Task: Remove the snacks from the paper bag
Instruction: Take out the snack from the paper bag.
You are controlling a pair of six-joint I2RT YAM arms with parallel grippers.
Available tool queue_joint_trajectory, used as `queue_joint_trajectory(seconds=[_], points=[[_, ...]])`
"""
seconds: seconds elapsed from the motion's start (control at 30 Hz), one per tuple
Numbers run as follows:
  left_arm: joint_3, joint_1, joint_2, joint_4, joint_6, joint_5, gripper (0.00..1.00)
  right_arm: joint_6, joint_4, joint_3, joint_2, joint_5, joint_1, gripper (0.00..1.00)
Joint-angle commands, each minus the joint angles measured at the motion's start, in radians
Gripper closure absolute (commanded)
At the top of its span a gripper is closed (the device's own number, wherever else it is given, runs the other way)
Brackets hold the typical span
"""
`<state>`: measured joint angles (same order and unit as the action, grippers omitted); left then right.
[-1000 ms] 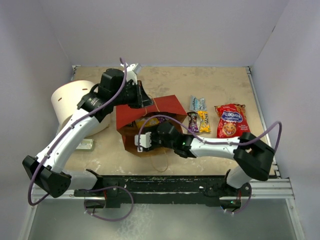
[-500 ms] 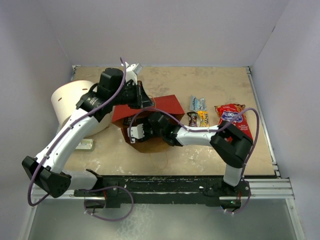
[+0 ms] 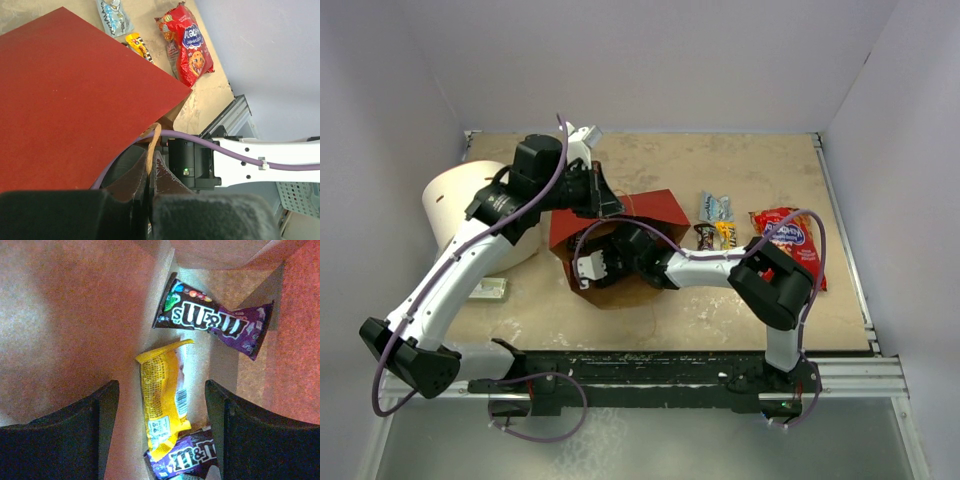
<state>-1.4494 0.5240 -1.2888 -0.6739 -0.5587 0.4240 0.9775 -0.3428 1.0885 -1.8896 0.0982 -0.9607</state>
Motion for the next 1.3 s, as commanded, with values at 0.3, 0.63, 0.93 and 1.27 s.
queue_joint_trajectory(seconds=[0.3,0.63,0.93,1.27], points=[[-0.135,-0.01,0.023,-0.036,0.111,0.0,1.0,0.025,-0.014,-0.008,0.03,0.005,0.043,0.26],[-0.117,-0.01,0.033,0.009,0.087,0.098,1.0,0.008,0.043,0.068,-0.06,0.039,0.043,0.26],[-0.079,-0.01,0.056,0.003,0.054,0.087,1.0,-0.003,0.045,0.101,-0.126,0.062,0.043,0.31],[-0.077,-0.01,0.067,-0.04,0.061,0.045,1.0,-0.025,0.041,0.127,-0.161,0.055,0.043,0.57]])
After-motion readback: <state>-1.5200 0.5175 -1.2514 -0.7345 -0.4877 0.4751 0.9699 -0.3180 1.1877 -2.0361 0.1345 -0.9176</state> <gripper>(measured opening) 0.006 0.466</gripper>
